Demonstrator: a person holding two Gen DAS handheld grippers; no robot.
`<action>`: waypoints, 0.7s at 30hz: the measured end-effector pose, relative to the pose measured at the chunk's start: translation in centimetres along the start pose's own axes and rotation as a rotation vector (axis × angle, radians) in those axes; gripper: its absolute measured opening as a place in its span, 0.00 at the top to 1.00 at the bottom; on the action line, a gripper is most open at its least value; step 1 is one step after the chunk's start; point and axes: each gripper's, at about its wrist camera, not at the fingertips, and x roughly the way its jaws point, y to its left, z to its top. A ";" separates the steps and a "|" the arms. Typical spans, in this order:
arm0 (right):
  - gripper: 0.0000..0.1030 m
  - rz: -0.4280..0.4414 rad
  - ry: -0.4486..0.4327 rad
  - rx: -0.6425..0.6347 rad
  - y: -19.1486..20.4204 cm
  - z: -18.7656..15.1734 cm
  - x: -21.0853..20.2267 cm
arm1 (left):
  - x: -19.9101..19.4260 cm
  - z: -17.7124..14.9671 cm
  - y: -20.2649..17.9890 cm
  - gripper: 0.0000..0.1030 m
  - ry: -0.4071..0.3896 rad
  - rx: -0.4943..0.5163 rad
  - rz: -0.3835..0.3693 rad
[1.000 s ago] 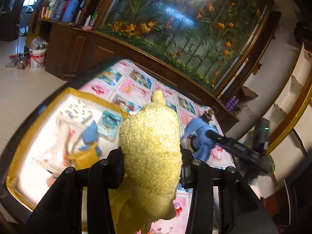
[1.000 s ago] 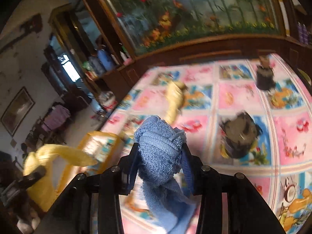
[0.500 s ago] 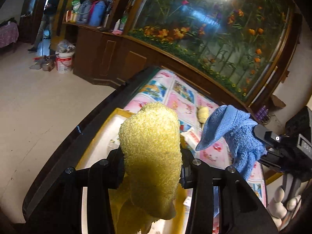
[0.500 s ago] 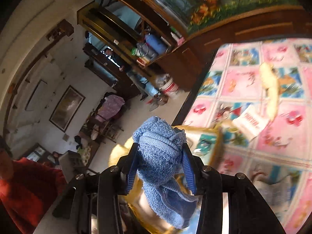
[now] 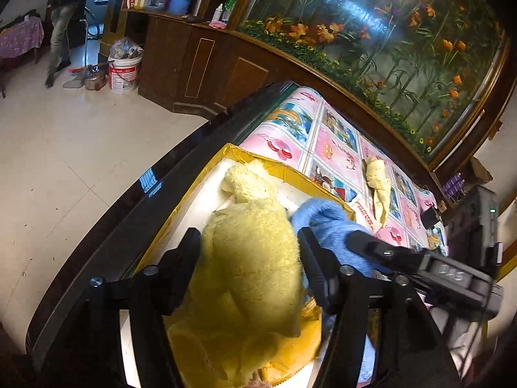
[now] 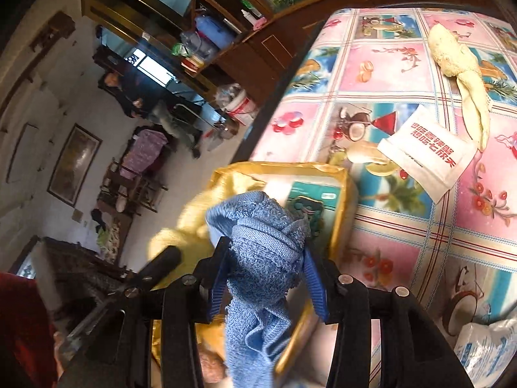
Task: Organize soft objects
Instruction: 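Carry both towels into the box and open both tools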
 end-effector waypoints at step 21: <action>0.34 -0.165 -0.231 -0.341 2.7 -4.6 -14.1 | -8.6 -2.5 -4.8 0.27 -0.116 0.019 -0.094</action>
